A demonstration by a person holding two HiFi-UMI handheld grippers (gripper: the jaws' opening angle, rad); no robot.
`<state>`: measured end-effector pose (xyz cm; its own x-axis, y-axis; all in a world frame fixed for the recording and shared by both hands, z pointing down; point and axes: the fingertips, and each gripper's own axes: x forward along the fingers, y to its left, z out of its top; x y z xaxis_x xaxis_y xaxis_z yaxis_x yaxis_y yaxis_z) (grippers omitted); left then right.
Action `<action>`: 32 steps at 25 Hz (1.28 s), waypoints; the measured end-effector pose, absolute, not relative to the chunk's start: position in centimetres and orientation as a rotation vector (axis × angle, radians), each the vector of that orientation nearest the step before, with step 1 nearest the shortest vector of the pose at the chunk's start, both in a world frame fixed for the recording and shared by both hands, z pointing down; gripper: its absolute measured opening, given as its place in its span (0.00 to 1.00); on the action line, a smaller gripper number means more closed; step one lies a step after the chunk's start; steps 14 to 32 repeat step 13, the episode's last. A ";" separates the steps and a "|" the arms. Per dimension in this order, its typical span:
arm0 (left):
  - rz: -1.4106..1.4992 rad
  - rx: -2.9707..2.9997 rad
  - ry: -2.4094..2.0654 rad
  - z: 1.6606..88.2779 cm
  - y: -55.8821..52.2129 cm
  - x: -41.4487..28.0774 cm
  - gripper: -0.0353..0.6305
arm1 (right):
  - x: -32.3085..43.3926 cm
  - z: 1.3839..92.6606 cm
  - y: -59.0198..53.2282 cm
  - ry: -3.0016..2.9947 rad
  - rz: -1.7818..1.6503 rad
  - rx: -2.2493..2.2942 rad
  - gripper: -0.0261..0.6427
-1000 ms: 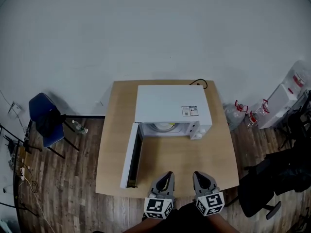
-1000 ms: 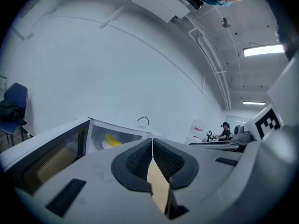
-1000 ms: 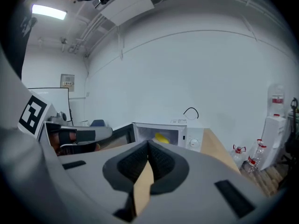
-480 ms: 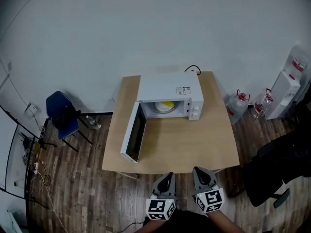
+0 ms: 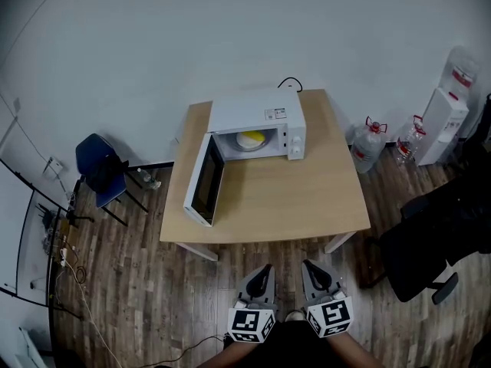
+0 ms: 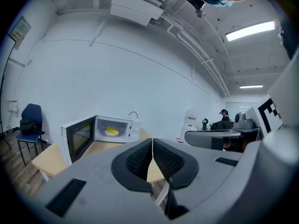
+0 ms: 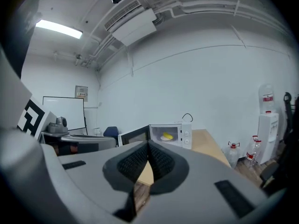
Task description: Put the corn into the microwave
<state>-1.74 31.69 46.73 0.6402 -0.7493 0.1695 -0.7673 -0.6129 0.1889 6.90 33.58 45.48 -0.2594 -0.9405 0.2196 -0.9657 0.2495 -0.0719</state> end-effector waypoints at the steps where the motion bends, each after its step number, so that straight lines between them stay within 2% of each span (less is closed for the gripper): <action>1: 0.103 2.631 -1.233 46.5 31.9 -1.7 0.08 | 6.7 45.4 33.9 -2.379 0.286 1.819 0.13; 32: 0.117 2.682 -1.205 45.6 32.9 0.1 0.08 | 8.9 43.9 34.2 -2.317 0.224 1.918 0.13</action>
